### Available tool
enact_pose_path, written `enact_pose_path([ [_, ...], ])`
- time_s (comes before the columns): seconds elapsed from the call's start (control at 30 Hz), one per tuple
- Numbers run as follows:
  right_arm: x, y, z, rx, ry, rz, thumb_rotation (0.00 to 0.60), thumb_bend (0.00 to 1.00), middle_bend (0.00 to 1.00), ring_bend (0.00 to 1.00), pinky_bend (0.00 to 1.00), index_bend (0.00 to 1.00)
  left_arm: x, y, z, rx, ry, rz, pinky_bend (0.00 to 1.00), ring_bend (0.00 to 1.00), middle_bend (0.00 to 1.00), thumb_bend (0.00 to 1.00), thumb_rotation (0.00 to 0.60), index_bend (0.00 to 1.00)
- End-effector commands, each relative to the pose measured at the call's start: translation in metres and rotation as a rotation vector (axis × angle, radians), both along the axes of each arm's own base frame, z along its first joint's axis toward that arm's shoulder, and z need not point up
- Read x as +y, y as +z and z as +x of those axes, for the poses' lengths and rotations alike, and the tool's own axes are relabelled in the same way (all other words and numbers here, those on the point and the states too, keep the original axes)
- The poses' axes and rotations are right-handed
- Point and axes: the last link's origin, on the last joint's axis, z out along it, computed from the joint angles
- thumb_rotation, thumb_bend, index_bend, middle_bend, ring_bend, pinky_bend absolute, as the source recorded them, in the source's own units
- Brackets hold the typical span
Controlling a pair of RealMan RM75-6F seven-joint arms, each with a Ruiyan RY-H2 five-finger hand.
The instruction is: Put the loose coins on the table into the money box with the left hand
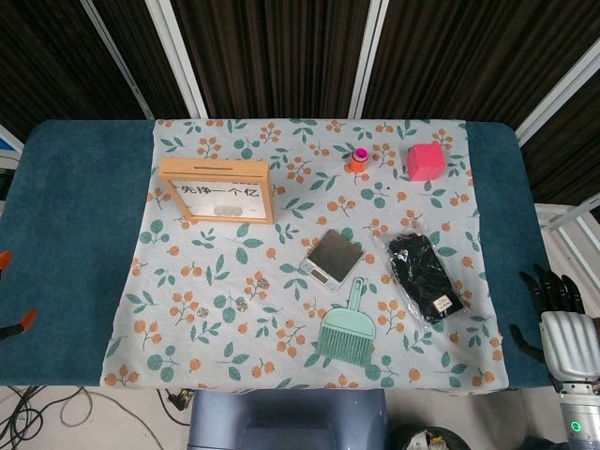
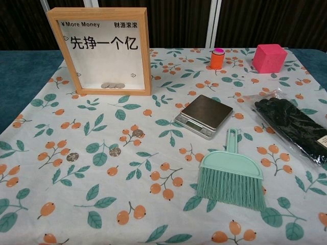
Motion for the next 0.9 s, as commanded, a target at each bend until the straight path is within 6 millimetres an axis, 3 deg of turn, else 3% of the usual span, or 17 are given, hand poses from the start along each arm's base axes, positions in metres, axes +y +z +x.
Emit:
enact_pose_path([
  [0.03, 0.0001, -0.0001, -0.0001, -0.001, -0.001, 0.0, 0.6, 0.39, 0.03, 0.02, 0.0, 0.12, 0.0001, 0.0001, 0.0, 0.0, -0.001, 0.001, 0.0, 0.0, 0.0, 0.17, 0.6, 0.12],
  [0.67, 0.0004, -0.0002, -0.0004, -0.006, -0.006, -0.001, 0.6, 0.39, 0.03, 0.02, 0.0, 0.12, 0.001, -0.0005, 0.0, 0.0, -0.019, -0.005, 0.0, 0.0, 0.0, 0.17, 0.6, 0.12],
  [0.9, 0.0003, -0.0003, -0.0002, -0.016, -0.011, -0.003, 0.6, 0.39, 0.03, 0.02, 0.0, 0.12, 0.0064, -0.0068, 0.0098, 0.007, -0.142, 0.011, 0.0, 0.0, 0.0, 0.18, 0.6, 0.22],
])
